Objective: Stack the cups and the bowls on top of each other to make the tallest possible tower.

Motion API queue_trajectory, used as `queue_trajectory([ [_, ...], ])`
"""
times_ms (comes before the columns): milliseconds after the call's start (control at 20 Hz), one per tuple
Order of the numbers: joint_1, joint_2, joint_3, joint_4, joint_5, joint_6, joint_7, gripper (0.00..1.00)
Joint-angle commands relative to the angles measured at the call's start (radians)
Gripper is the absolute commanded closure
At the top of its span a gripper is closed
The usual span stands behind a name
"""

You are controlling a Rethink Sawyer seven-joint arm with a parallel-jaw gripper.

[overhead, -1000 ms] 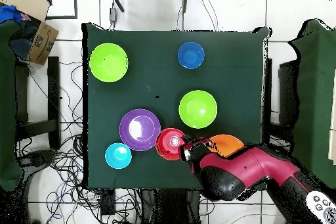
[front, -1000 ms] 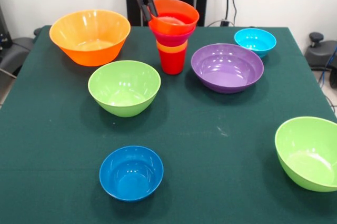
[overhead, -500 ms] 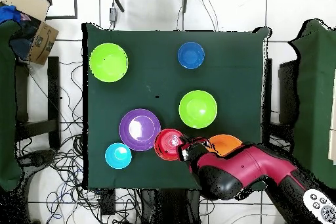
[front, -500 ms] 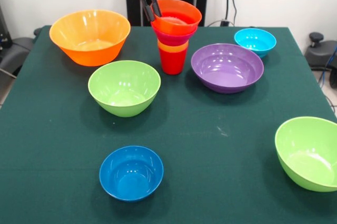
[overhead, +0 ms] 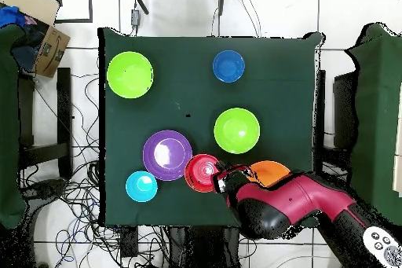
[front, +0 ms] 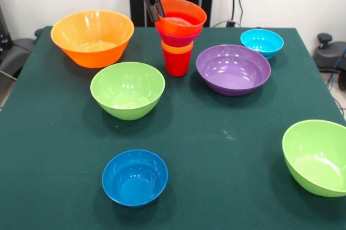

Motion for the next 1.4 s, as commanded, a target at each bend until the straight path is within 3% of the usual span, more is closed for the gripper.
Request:
queue_trajectory([
  [50,0.047,0.035,-0.055,0.002,-0.047,0.048,-0.119,1.00],
  [650,0.052,0.026,-0.057,0.005,-0.056,0.033,-0.105,1.00],
  [700,0.053,0.026,-0.058,0.005,-0.054,0.035,-0.105,0.00],
  [1400,0.057,0.013,-0.047,0.000,-0.042,0.038,-0.107,0.00],
])
